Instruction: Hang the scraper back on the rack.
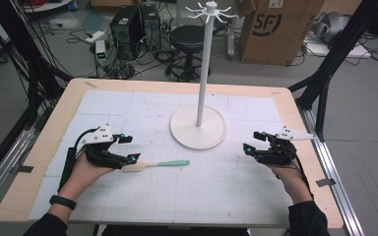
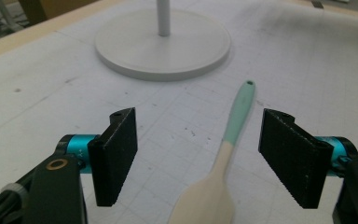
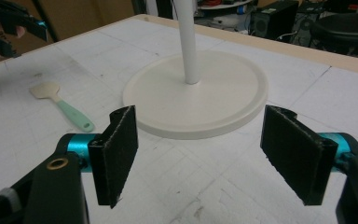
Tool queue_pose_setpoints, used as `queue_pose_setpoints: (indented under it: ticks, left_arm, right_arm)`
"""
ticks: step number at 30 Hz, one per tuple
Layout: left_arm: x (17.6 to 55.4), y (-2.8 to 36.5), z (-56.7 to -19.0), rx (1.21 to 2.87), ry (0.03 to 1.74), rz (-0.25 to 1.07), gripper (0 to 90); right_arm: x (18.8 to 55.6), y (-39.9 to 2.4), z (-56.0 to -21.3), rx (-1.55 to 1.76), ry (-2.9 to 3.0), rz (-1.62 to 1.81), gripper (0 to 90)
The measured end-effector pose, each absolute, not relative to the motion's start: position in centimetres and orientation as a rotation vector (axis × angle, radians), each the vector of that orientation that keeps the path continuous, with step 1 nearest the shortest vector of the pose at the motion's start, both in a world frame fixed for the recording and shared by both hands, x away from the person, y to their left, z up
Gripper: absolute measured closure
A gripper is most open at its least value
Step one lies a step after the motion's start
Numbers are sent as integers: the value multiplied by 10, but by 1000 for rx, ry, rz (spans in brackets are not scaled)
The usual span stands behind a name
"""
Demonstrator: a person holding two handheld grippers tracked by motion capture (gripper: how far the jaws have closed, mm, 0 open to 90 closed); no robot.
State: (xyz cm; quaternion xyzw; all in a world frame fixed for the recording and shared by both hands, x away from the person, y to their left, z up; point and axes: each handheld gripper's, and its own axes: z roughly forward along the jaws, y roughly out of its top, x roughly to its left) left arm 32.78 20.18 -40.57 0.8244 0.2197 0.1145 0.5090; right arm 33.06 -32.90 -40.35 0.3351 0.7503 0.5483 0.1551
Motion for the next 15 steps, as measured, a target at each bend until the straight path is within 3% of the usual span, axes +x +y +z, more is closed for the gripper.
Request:
queue_pose_setpoints:
  ticks: [15]
  left_arm:
    - [336,154,-428,2136,454,217,307]
  right_arm:
    - [332,-327,-405,949,2162,1564,272]
